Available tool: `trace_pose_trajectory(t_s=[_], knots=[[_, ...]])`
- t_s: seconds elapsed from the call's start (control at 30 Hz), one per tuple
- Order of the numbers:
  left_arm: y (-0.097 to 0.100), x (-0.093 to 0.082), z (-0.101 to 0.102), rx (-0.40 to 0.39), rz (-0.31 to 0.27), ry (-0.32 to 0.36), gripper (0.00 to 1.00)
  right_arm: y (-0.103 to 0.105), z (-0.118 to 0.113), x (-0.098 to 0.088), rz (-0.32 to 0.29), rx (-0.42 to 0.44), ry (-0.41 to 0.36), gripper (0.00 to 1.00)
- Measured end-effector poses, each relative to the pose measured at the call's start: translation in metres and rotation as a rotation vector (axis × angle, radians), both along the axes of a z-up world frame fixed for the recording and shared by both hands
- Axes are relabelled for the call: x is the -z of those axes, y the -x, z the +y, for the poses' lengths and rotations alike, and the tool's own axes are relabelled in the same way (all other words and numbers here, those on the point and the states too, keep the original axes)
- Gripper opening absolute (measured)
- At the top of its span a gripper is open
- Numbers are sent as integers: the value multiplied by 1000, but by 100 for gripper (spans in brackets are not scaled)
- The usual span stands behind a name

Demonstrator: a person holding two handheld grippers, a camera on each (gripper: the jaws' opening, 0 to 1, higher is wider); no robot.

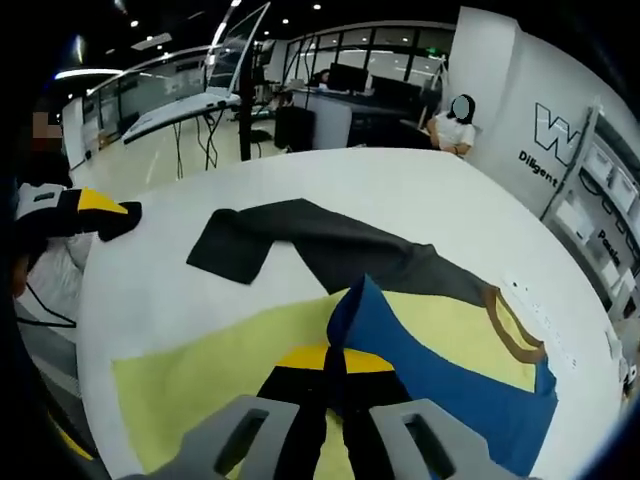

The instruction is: Fold the garment on the visible template until the final outline fits inside the template.

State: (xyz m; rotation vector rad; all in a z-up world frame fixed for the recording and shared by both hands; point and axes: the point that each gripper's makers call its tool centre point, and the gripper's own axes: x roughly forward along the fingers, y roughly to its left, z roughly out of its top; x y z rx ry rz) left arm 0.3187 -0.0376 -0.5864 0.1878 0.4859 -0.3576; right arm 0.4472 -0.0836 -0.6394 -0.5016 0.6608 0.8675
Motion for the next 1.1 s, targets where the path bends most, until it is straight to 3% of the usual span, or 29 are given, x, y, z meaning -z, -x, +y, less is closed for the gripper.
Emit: trace_pose_trajectory(t_s=[0.23, 0.37, 0.53, 0.77, 1.03, 1.1], knots=[[0, 1, -1, 5, 4, -3, 99, 2, 6, 10, 45, 8, -48, 0], [0, 1, -1, 4, 6, -4, 99, 9, 11, 12, 113, 19, -112, 2], [0, 1, -1, 2, 5, -5, 99, 7, 6, 7, 123, 59, -151, 21], [1, 2, -2, 8, 10, -13, 99, -6, -9, -7, 126, 159, -244, 66], [0, 3, 0, 0, 15, -7, 99, -20, -41, -21, 107, 251, -293, 99], [-1, 3, 0, -1, 17, -2, 99, -21, -50, -25, 101, 258, -295, 99]])
